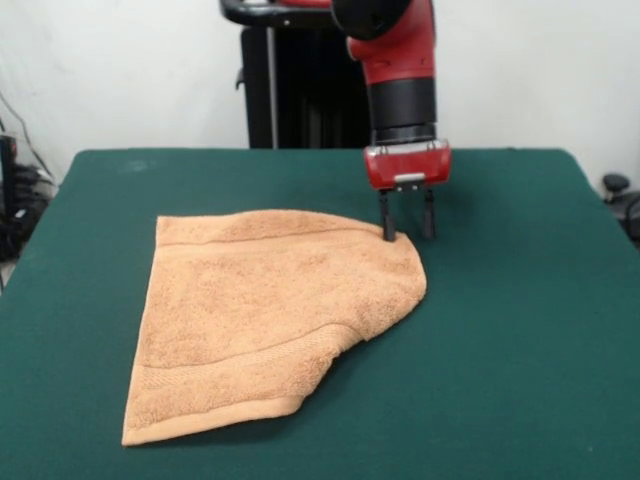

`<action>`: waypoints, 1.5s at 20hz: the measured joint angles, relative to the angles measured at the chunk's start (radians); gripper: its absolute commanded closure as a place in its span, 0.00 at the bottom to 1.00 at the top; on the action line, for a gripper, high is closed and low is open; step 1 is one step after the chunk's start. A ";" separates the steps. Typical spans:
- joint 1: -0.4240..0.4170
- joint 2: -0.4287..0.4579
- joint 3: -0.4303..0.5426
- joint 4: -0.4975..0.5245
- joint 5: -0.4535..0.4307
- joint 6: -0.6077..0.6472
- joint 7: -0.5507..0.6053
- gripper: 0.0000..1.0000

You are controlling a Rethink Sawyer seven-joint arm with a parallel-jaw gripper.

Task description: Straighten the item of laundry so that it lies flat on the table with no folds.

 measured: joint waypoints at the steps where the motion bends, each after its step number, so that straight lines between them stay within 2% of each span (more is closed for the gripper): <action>1: 0.000 0.005 -0.006 0.000 0.003 0.000 0.000 1.00; 11: 0.019 0.046 -0.044 0.001 0.059 -0.031 0.000 1.00; 15: 0.015 0.045 -0.043 0.000 0.056 -0.031 0.000 1.00; 18: 0.005 0.035 -0.033 -0.006 0.020 -0.030 0.000 1.00; 22: -0.035 -0.003 0.009 -0.013 -0.110 -0.011 0.000 1.00; 27: -0.090 -0.084 0.103 -0.010 -0.360 0.097 0.000 1.00; 30: -0.116 -0.121 0.155 -0.007 -0.439 0.155 0.000 1.00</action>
